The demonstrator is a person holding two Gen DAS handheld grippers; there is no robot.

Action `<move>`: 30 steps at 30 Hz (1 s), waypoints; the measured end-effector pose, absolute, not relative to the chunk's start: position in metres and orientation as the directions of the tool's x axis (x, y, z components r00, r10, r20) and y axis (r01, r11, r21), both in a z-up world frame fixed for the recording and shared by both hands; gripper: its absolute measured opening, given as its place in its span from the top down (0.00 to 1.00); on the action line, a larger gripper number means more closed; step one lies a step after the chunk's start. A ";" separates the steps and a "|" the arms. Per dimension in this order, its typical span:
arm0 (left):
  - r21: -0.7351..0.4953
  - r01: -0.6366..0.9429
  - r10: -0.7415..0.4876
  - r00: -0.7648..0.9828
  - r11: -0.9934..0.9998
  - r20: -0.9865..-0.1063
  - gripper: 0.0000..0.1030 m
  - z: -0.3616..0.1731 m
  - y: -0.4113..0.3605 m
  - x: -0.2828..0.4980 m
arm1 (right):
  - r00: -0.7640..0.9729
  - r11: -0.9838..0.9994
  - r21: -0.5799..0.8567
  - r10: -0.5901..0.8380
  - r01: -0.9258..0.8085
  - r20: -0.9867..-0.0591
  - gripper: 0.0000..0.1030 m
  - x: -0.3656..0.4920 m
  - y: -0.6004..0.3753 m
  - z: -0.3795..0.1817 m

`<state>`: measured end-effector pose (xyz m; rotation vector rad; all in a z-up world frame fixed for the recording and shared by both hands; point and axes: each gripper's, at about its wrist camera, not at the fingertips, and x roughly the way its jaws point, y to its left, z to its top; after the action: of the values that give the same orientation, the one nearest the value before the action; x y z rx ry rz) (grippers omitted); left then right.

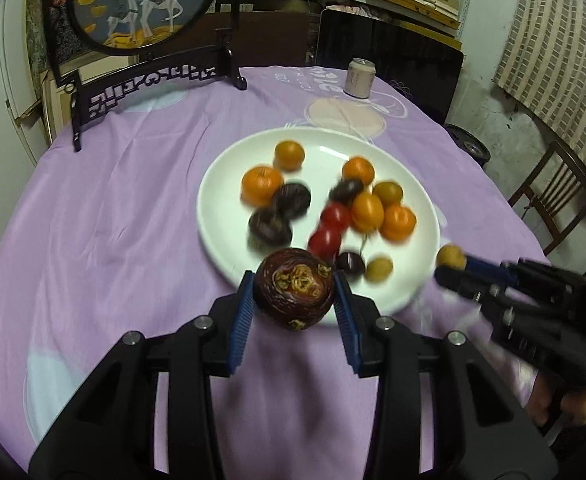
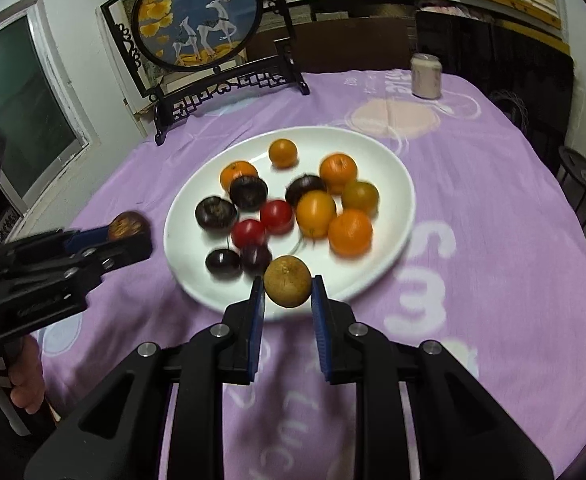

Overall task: Organize fruits
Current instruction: 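Place the brown and yellow fruits on the white plate and open both tools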

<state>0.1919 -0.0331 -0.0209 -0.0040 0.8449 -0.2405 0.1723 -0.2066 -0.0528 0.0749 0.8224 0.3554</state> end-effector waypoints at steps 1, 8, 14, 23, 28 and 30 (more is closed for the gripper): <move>-0.100 0.202 -0.209 0.640 0.974 -0.739 0.62 -0.021 -0.036 0.200 | 0.620 0.937 0.200 0.340 -0.286 -0.706 0.77 0.180 -0.204 -0.053; -0.111 0.158 -0.184 0.596 0.981 -0.781 0.62 -0.043 -0.055 0.252 | 0.601 0.949 0.187 0.305 -0.252 -0.739 0.77 0.216 -0.198 -0.073; -0.120 0.150 -0.186 0.589 0.981 -0.786 0.62 -0.051 -0.053 0.259 | 0.597 0.948 0.186 0.307 -0.256 -0.741 0.77 0.222 -0.197 -0.076; -0.091 0.132 -0.156 0.668 0.987 -0.728 0.19 -0.029 -0.048 0.238 | 0.639 0.962 0.150 0.264 -0.227 -0.723 0.40 0.208 -0.198 -0.062; -0.082 0.136 -0.155 0.713 0.987 -0.684 0.06 -0.010 -0.042 0.198 | 0.653 0.967 0.116 0.238 -0.225 -0.719 0.26 0.179 -0.195 -0.050; -0.060 0.129 -0.136 0.732 0.990 -0.667 0.06 -0.005 -0.041 0.181 | 0.670 0.976 0.075 0.195 -0.205 -0.716 0.15 0.164 -0.192 -0.048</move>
<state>0.1814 -0.0415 -0.0055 -0.0099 0.7347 -0.1455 0.1639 -0.1923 -0.0483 -0.0124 0.8056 0.2254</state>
